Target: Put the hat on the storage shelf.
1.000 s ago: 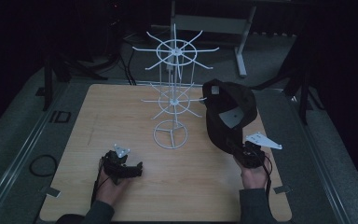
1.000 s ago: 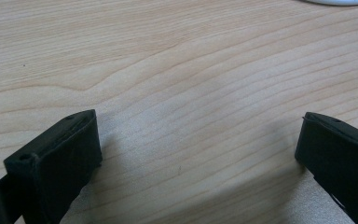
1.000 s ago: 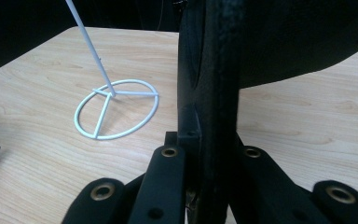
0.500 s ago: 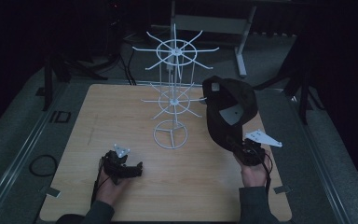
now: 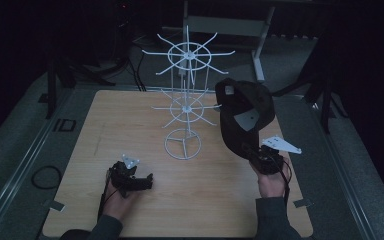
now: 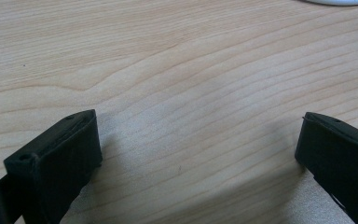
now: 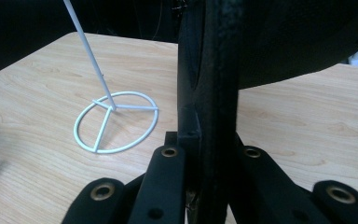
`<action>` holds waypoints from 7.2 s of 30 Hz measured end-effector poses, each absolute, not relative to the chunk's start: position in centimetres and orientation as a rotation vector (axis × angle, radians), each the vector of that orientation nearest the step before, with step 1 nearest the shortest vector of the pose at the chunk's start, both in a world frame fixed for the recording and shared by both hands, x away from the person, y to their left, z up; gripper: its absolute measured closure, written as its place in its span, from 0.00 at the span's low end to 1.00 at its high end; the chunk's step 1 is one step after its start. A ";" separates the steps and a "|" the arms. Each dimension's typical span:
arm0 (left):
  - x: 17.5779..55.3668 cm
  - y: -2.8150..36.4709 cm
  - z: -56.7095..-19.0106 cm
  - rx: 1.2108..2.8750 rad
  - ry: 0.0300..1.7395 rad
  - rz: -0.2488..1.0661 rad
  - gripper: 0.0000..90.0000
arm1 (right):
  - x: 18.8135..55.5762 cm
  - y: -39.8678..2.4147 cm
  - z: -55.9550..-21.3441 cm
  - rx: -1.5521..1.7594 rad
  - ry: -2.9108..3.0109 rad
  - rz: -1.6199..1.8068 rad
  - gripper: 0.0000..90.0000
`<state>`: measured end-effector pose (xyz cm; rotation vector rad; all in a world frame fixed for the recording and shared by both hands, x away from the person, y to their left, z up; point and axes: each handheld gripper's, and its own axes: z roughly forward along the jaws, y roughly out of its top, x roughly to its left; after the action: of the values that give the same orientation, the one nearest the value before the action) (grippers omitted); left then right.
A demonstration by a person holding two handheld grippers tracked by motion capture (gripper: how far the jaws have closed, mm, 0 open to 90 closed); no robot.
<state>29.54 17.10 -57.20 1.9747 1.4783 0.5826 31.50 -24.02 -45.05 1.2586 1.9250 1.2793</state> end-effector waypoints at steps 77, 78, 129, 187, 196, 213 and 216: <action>29.5 17.1 -57.2 1.975 1.477 0.583 0.00 | 31.6 -24.2 -42.8 1.234 1.872 1.294 0.96; 29.5 17.1 -57.2 1.975 1.478 0.583 0.00 | 31.6 -24.2 -42.7 1.231 1.870 1.292 0.96; 29.6 17.1 -57.2 1.974 1.480 0.579 0.00 | 32.2 -23.6 -39.6 1.157 1.829 1.293 0.96; 29.6 17.1 -57.2 1.974 1.480 0.580 0.00 | 31.1 -21.1 -37.4 1.035 1.774 1.275 0.96; 29.6 17.1 -57.2 1.976 1.479 0.580 0.00 | 31.0 -20.5 -38.0 1.013 1.772 1.262 0.96; 29.6 17.1 -57.2 1.975 1.479 0.581 0.00 | 31.3 -19.3 -39.9 0.988 1.895 1.246 0.93; 29.6 17.1 -57.2 1.977 1.479 0.580 0.00 | 31.2 -19.3 -39.9 0.977 1.914 1.251 0.91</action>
<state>29.55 17.09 -57.18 1.9766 1.4787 0.5797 31.23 -19.30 -39.94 0.9771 1.9140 1.2506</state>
